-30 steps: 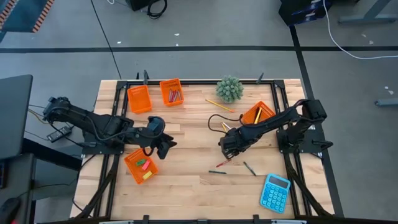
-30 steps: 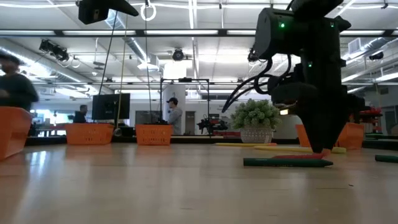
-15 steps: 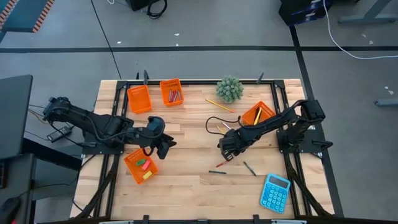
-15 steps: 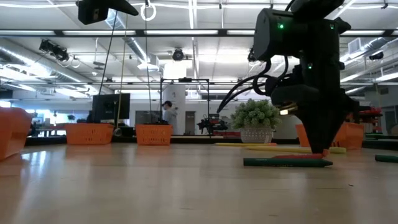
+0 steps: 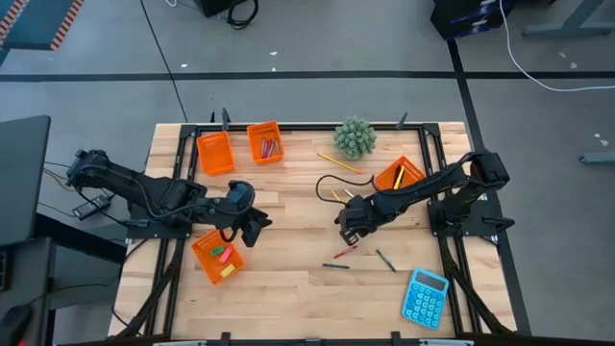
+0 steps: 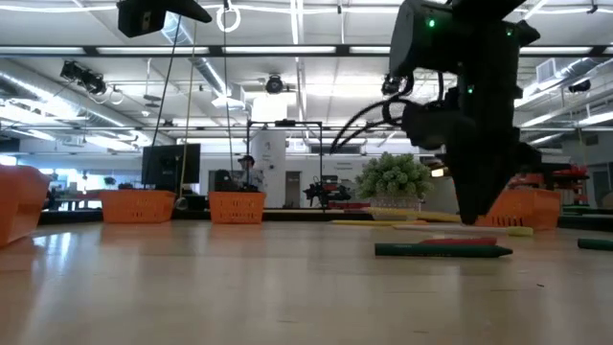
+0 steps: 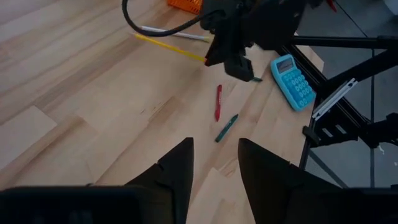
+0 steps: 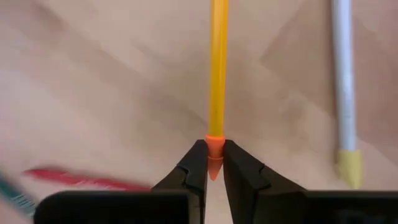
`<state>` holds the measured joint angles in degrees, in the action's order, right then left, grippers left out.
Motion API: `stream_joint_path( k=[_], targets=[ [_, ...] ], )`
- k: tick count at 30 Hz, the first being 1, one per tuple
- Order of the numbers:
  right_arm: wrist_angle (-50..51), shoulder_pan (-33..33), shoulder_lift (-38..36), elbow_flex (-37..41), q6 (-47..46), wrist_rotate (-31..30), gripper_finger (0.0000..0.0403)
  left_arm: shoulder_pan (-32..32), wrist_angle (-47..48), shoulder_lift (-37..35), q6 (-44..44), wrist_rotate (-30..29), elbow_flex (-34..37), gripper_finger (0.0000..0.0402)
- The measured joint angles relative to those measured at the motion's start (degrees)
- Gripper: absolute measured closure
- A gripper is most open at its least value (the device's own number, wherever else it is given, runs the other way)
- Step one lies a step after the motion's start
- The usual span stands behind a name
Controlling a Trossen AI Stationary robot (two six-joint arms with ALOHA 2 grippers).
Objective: Sort crayons/erasers/pens/pencils in bins
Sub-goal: Put the bottom yellow pencil into the top left orange bin
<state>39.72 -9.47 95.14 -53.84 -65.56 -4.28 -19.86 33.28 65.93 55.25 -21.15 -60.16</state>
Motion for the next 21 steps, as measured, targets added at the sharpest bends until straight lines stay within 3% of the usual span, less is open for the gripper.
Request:
stream_joint_path(
  k=[11,16,21],
  targets=[
    [-12.47,-0.09,-7.35,-0.39,-2.82,-0.19,0.0359,0.93,1.61,0.0,1.82,-0.52,0.0,0.0279],
    [-17.28,-0.4,-7.31,-4.01,-2.78,-1.16,0.0358,3.41,7.33,0.0,9.59,-2.83,0.04,0.0278],
    [-19.16,0.29,-6.94,-8.82,-2.95,-2.65,0.0358,5.32,7.89,-2.13,7.19,-2.87,0.04,0.0273]
  ],
)
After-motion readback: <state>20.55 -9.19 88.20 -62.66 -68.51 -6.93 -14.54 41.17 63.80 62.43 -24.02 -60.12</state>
